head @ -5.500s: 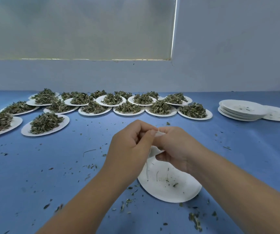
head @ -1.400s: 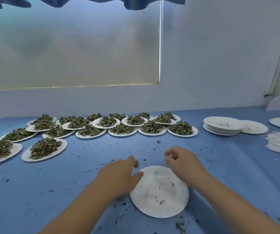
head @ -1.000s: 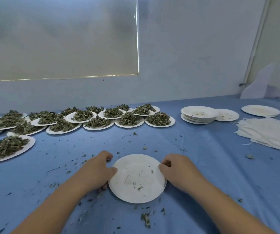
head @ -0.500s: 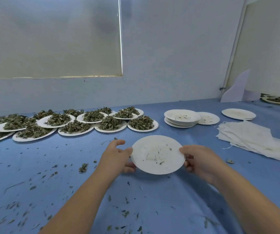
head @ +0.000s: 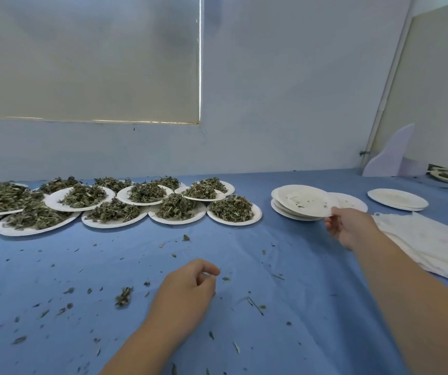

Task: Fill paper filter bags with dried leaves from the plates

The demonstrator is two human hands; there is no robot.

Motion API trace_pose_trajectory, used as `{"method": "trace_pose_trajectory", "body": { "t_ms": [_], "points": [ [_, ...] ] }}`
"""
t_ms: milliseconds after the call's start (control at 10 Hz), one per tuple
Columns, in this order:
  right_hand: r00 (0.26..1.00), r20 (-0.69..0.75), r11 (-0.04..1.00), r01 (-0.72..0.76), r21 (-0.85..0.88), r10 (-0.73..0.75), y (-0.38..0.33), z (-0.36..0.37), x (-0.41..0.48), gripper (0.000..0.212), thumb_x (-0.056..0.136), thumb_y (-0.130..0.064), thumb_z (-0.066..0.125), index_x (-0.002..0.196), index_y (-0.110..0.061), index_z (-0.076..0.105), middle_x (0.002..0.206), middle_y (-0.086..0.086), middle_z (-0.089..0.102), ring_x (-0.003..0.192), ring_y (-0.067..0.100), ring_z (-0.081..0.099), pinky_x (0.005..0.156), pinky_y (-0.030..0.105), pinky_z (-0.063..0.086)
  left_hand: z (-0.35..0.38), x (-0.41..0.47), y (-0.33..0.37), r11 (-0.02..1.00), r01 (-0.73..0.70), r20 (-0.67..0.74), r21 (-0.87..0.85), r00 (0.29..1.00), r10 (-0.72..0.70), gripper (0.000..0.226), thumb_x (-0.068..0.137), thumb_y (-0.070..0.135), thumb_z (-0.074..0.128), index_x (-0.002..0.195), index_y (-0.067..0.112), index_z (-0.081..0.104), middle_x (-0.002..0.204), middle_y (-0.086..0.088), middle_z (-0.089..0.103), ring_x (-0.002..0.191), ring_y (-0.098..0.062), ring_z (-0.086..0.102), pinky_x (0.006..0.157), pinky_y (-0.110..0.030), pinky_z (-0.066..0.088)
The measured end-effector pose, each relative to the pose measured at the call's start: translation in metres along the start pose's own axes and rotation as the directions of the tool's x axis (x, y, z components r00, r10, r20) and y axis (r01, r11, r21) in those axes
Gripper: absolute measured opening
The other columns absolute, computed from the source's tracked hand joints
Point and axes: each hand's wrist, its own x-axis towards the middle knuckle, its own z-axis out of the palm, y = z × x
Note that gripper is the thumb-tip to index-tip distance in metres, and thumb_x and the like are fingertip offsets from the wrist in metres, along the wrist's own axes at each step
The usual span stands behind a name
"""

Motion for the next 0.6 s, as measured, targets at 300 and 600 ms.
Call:
{"method": "trace_pose_trajectory", "body": {
  "t_ms": [300, 600],
  "points": [
    [0.999, -0.05, 0.992, 0.004, 0.123, 0.002, 0.0, 0.014, 0.034, 0.017, 0.096, 0.006, 0.046, 0.111, -0.001, 0.048, 0.081, 0.011, 0.052, 0.066, 0.017, 0.056, 0.038, 0.019, 0.049, 0.005, -0.003, 0.002, 0.983, -0.073, 0.015, 0.166, 0.997, 0.072, 0.026, 0.092, 0.023, 0.047, 0.08, 0.04, 0.063, 0.074, 0.015, 0.065, 0.072, -0.005, 0.062, 0.06, -0.017, 0.045],
    [1.0, 0.029, 0.989, -0.01, 0.15, 0.005, 0.035, 0.053, -0.008, 0.015, 0.093, -0.016, 0.057, 0.079, -0.014, 0.052, 0.063, -0.001, 0.045, 0.052, 0.012, 0.045, 0.035, 0.016, 0.039, 0.009, -0.005, 0.006, 0.926, -0.115, 0.044, 0.359, 0.993, 0.106, 0.02, 0.095, 0.031, 0.045, 0.093, 0.041, 0.062, 0.08, 0.02, 0.06, 0.072, 0.002, 0.055, 0.06, -0.012, 0.041]
  ]
}}
